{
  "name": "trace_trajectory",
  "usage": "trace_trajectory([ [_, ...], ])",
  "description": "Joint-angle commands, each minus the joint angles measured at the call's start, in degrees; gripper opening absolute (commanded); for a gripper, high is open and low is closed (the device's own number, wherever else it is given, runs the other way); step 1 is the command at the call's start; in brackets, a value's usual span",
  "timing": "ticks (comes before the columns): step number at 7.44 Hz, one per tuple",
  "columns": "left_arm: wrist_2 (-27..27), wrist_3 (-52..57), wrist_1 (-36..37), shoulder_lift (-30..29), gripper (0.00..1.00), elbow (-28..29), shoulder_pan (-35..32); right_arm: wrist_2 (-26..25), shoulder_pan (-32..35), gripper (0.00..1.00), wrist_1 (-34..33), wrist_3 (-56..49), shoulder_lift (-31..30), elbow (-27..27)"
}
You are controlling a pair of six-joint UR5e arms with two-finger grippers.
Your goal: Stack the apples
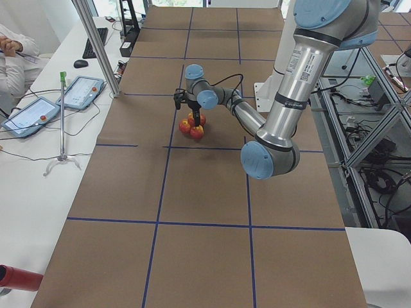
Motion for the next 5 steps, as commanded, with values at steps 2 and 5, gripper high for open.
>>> trace_trajectory([
  [2, -0.72, 9.54, 0.56, 8.7, 1.0, -9.04, -7.54, 0.0, 0.0, 1.0, 0.0, 0.0, 0.0, 0.0],
  [5, -8.87, 35.93, -0.05, 24.69, 1.0, -12.42, -19.82, 0.0, 0.0, 1.0, 0.0, 0.0, 0.0, 0.0],
])
